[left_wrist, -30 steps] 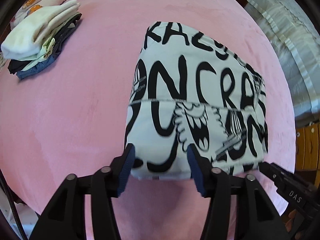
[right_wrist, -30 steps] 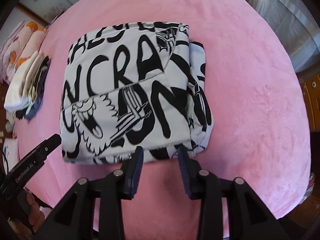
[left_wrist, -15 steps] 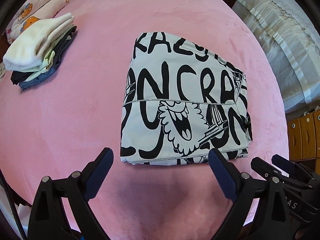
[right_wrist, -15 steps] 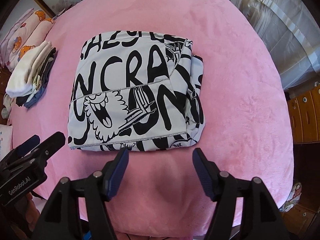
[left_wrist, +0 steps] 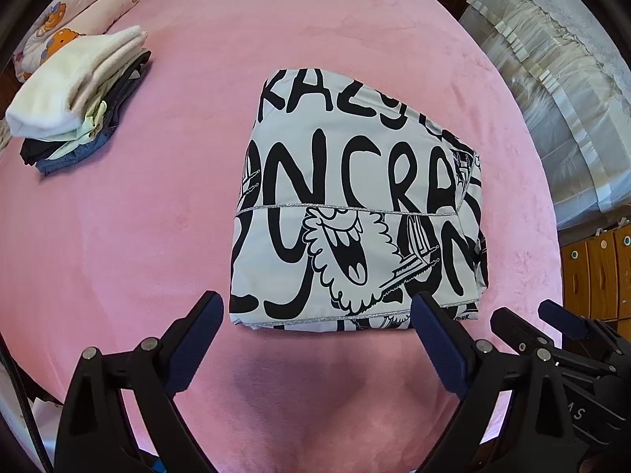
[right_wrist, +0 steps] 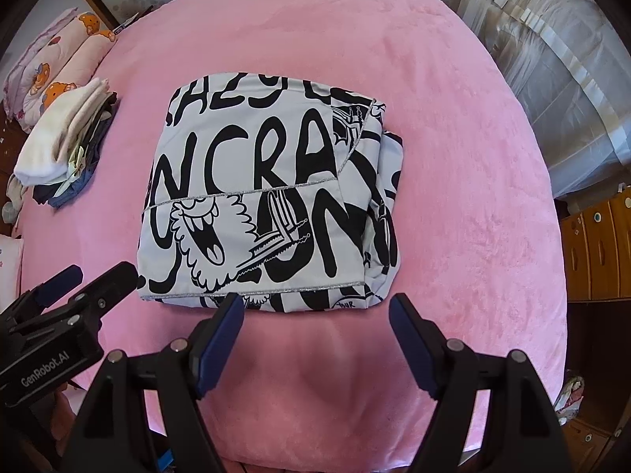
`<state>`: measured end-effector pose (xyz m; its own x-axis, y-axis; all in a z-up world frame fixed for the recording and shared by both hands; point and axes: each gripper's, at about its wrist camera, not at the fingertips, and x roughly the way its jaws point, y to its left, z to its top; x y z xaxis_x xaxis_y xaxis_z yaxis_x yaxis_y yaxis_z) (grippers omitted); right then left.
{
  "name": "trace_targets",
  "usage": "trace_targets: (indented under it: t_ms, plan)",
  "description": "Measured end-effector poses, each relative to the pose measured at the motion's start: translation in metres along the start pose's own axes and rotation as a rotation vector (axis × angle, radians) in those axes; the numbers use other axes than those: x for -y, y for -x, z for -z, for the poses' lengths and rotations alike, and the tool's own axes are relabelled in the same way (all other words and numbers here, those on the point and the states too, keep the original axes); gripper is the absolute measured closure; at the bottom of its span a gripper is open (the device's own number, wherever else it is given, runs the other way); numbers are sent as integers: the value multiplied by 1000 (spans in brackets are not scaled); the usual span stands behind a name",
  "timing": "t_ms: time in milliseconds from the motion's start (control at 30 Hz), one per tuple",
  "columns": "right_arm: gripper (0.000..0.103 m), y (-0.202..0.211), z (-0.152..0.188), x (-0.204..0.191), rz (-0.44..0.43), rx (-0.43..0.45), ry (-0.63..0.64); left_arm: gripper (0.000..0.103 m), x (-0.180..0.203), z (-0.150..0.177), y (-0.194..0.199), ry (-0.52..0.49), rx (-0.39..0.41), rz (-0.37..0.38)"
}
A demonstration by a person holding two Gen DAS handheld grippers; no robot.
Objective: Fold large clothes
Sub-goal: 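Lower the folded garment back onto the bed and open both grippers, then grasp the folded printed garment with both grippers and lift it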
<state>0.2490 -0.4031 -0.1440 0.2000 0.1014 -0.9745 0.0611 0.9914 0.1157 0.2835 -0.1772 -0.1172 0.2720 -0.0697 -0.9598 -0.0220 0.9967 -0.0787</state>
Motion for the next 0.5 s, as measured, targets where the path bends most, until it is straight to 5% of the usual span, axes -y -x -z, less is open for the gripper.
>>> trace_targets:
  t_ms: [267, 500]
  plan:
    - [27, -24, -2, 15, -77, -28, -53, 8, -7, -9, -25, -13, -26, -9]
    - [27, -87, -18, 71, -198, -111, -227, 8, -29, -27, -80, 3, -135, 26]
